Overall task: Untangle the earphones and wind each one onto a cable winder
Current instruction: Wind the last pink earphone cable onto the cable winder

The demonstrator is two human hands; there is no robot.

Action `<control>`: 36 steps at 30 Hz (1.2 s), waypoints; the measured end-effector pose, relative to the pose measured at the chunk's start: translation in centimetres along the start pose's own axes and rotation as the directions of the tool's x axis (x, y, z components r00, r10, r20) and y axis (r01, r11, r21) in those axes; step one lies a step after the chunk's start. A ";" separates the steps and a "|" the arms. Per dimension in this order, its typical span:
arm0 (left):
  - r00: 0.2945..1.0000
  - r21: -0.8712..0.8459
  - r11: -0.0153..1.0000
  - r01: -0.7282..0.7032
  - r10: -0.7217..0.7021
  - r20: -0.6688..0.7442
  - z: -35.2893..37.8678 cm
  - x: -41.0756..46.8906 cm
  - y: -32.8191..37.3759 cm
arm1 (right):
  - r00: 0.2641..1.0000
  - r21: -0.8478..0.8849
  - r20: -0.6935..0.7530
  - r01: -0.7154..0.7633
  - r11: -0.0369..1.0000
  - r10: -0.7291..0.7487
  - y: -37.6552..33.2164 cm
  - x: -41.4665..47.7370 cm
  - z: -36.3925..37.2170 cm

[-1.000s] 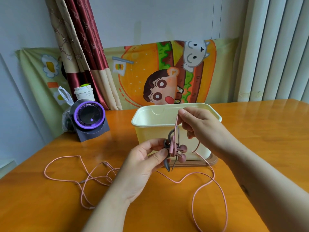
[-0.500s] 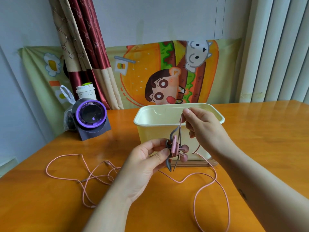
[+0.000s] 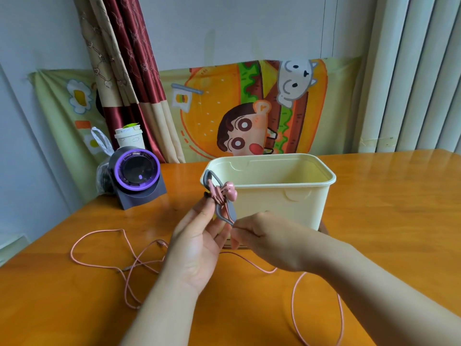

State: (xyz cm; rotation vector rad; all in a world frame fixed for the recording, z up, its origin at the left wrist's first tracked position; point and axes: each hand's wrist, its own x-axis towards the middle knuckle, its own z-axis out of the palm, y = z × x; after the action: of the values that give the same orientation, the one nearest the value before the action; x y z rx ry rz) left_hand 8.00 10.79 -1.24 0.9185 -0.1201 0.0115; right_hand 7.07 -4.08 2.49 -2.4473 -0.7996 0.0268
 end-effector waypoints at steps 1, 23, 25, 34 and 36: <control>1.000 -0.001 1.000 0.008 -0.008 -0.016 -0.1 0.0 -0.1 | 1.000 -0.031 0.004 0.003 1.000 -0.003 -0.1 -0.1 -0.2; 0.997 0.546 0.835 -0.066 0.036 0.064 0.2 -0.6 -0.7 | 0.911 0.074 -0.412 0.018 0.997 0.014 -0.4 -1.4 -5.5; 0.994 0.574 0.815 -0.079 0.023 0.105 0.4 -0.7 -0.8 | 0.892 0.104 -0.451 0.031 0.994 0.019 -0.1 -1.4 -5.5; 0.953 0.545 0.837 -0.048 -0.125 0.276 0.9 -1.3 -0.4 | 0.860 0.253 -0.492 -0.009 0.967 0.136 2.1 -0.3 -4.6; 0.942 0.489 0.872 -0.019 -0.148 0.301 1.1 -1.5 -0.2 | 0.865 0.365 -0.469 0.004 0.931 0.180 2.5 0.0 -4.2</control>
State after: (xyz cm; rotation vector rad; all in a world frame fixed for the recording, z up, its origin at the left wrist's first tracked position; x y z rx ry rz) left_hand 6.45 9.85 -0.91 1.4289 -0.4133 -0.1855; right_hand 9.16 -7.89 4.74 -2.0075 -0.4037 -0.3796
